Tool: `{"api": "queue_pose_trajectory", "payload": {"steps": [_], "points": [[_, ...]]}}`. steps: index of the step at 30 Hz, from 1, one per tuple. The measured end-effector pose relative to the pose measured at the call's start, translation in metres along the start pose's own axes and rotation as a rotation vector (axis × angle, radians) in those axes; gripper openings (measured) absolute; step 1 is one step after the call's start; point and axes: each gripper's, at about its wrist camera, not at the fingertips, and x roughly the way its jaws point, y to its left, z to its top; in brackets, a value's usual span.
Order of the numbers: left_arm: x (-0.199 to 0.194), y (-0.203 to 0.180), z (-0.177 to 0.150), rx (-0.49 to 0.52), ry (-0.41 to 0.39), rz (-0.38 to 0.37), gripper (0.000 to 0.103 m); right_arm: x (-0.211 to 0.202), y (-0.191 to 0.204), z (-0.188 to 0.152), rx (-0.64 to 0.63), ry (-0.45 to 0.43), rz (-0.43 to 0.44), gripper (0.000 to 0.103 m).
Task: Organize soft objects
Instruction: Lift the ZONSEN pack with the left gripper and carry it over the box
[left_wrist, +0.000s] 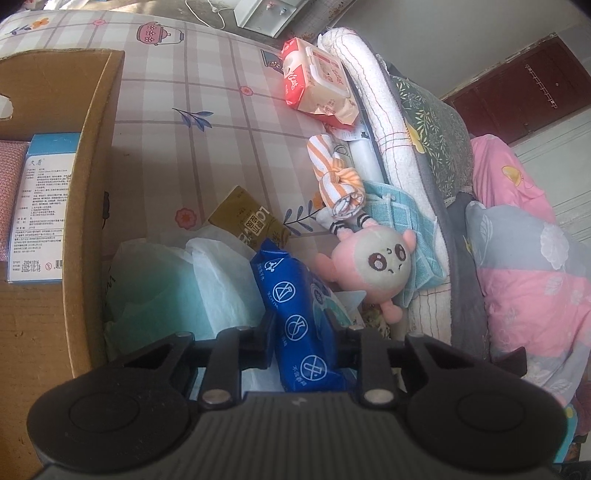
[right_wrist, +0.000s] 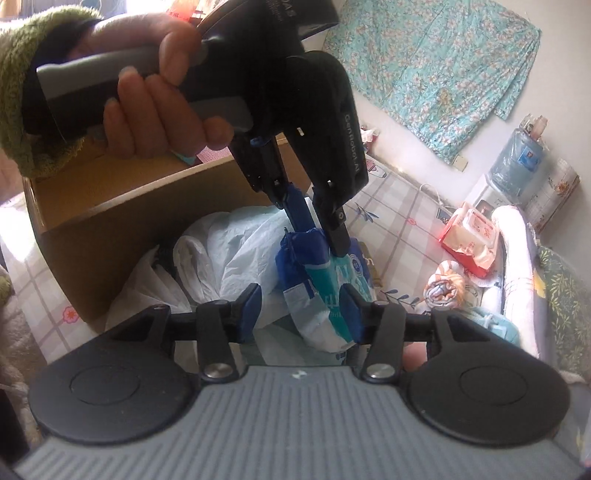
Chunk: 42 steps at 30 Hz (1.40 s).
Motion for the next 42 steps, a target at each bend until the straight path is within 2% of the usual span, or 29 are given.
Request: {"api": "queue_pose_trajectory", "payload": {"steps": [4, 6, 9, 12, 16, 21, 25, 35, 42], "points": [[0.001, -0.001, 0.000, 0.021, 0.001, 0.000, 0.025, -0.009, -0.066, -0.015, 0.368, -0.010, 0.104, 0.048], [0.000, -0.002, -0.001, 0.042, 0.001, 0.006, 0.025, -0.006, -0.103, -0.029, 0.595, -0.013, 0.145, 0.048], [0.000, -0.003, -0.003, 0.064, 0.000, 0.010, 0.025, 0.007, -0.139, -0.052, 0.871, -0.015, 0.222, 0.048], [0.000, -0.001, -0.004, 0.070, -0.001, 0.009, 0.025, 0.031, -0.147, -0.067, 1.039, 0.018, 0.299, 0.048], [0.000, 0.000, -0.004, 0.072, -0.004, 0.007, 0.025, 0.070, -0.144, -0.078, 1.201, 0.113, 0.372, 0.048], [0.000, 0.001, -0.007, 0.093, -0.015, 0.005, 0.025, 0.091, -0.138, -0.082, 1.275, 0.137, 0.414, 0.046], [-0.003, -0.003, -0.009, 0.108, -0.031, 0.004, 0.025, 0.090, -0.135, -0.077, 1.278, 0.127, 0.411, 0.045], [-0.034, -0.025, -0.025, 0.172, -0.090, -0.039, 0.024, 0.042, -0.141, -0.058, 1.239, 0.037, 0.366, 0.042], [-0.082, -0.031, -0.042, 0.187, -0.185, -0.067, 0.024, 0.003, -0.128, -0.025, 1.157, -0.020, 0.356, 0.043]]}}
